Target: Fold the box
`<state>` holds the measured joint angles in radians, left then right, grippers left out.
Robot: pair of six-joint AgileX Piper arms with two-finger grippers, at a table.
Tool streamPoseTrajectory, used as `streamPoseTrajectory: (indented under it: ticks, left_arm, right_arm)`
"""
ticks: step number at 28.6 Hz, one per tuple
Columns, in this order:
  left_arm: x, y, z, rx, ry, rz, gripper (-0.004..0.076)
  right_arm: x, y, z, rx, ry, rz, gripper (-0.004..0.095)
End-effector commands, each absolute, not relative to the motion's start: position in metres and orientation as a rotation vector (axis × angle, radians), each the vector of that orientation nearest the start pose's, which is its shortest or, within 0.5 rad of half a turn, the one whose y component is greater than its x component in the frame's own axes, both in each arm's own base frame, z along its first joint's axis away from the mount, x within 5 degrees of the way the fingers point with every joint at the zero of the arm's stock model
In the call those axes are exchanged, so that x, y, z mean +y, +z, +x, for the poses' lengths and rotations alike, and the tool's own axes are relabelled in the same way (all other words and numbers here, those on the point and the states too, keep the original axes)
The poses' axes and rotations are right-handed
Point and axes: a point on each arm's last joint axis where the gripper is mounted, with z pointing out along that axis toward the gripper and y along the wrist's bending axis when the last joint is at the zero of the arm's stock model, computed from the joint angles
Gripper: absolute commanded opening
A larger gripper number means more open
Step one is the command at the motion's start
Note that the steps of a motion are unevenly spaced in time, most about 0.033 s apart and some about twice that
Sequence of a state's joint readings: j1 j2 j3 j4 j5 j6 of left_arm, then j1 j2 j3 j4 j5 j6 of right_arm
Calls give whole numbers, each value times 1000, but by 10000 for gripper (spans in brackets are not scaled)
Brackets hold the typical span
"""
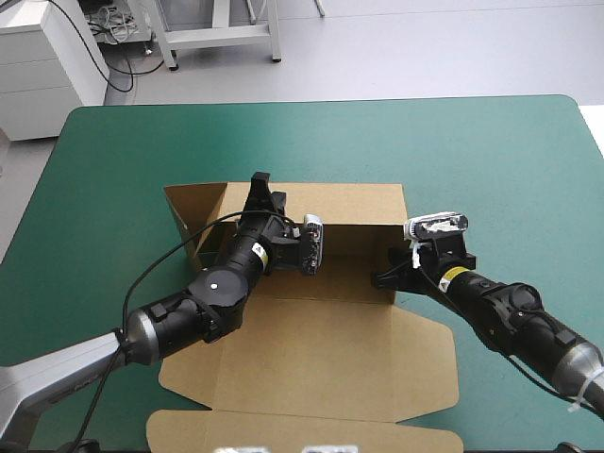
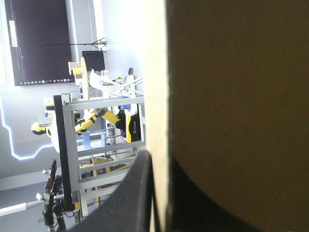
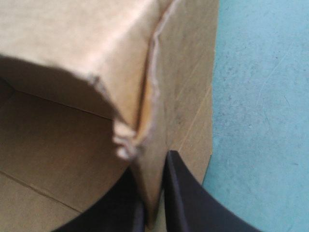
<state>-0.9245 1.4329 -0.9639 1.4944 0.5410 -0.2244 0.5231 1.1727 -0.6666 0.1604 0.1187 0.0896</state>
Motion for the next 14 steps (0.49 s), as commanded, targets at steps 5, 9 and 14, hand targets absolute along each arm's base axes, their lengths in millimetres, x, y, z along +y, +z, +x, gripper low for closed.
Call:
streamPoseTrajectory:
  ticks: [5, 9, 14]
  left_arm:
    - [-229, 340, 191, 1100, 577, 1526, 297]
    - [-229, 349, 176, 1127, 483, 1492, 404]
    - [-226, 367, 141, 1125, 376, 1449, 403]
  right_arm:
    - [143, 279, 239, 2071, 513, -267, 2]
    - [151, 280, 253, 2066, 490, -300, 2]
    - [153, 286, 261, 2056, 474, -309, 2]
